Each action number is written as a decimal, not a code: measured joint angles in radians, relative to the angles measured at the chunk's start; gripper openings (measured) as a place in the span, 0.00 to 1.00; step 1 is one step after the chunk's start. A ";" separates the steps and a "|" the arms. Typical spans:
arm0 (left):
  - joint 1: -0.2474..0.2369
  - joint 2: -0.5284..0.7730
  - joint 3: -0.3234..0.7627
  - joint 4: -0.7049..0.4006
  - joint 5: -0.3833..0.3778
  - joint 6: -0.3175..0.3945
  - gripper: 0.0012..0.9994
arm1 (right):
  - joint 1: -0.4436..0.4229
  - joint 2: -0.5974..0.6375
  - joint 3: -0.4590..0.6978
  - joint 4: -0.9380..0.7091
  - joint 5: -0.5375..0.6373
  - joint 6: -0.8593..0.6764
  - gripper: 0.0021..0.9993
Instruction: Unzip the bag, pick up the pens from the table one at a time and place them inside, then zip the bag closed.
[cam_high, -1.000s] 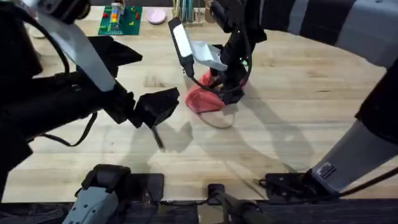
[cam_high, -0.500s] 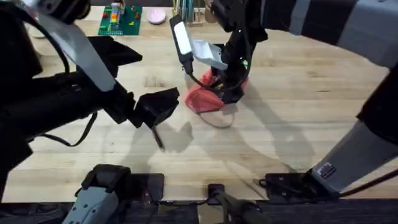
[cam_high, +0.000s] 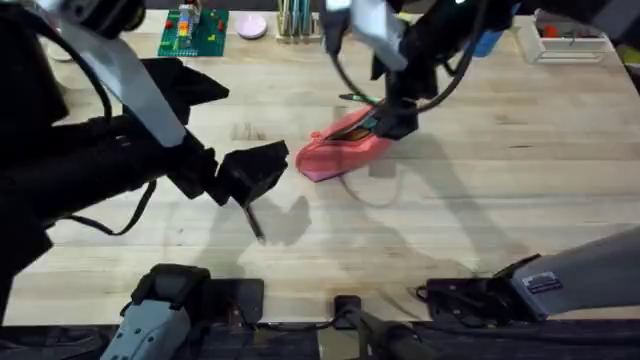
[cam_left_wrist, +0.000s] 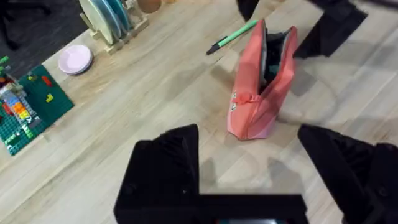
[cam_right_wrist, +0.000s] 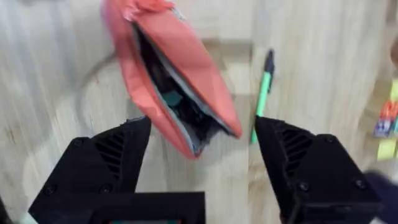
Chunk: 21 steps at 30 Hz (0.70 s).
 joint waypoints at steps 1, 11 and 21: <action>0.000 0.000 0.000 0.000 0.000 0.000 0.99 | -0.013 -0.007 0.000 0.000 0.000 0.020 1.00; 0.000 0.000 0.000 0.000 0.000 0.000 0.99 | -0.160 -0.054 0.000 0.002 0.000 0.211 1.00; 0.000 0.000 0.000 0.000 0.000 0.000 0.99 | -0.223 -0.054 0.000 0.016 0.044 0.263 1.00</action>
